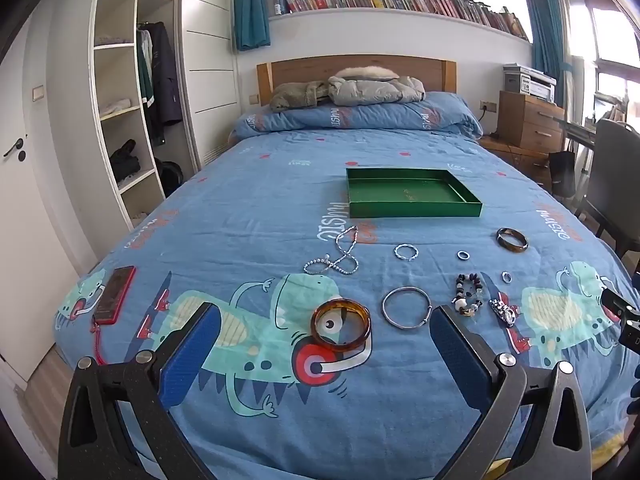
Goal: Organize jewelry
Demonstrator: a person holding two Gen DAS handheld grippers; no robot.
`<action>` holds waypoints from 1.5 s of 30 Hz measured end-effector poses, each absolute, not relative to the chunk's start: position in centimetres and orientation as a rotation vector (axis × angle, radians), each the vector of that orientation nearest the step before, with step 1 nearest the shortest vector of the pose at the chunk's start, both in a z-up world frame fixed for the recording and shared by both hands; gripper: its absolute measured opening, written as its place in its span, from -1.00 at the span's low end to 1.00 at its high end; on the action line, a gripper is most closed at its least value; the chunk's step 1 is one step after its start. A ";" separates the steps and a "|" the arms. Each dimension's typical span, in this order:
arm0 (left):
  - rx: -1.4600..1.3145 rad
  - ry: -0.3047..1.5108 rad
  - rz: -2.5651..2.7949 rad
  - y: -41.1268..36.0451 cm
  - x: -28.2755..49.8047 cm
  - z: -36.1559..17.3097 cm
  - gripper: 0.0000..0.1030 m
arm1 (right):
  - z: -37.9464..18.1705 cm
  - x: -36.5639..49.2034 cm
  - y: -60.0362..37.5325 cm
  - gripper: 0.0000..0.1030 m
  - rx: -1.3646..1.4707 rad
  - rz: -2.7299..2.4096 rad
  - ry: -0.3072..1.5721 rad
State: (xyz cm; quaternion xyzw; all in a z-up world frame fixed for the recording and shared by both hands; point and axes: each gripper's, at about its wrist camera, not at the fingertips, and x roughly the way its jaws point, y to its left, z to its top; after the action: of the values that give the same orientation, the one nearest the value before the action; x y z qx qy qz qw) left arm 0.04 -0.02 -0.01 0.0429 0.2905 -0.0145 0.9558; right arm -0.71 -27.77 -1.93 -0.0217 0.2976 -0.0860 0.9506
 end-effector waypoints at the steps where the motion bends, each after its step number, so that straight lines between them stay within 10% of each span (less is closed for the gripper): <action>1: 0.087 0.590 -0.029 0.0 0.1 0.0 0.99 | -1.9 -0.8 -27.8 0.68 -0.040 -0.174 0.604; 45: 0.052 0.597 -0.054 -0.8 0.1 -0.6 0.99 | -0.9 -1.2 -27.7 0.68 -0.035 -0.218 0.567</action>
State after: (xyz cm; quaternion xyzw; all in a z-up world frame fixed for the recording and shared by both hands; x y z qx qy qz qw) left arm 0.11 -0.75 -0.64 0.0257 0.2938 -0.0264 0.9552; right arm -1.16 -27.74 -0.94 -0.0170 0.2793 -0.1073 0.9541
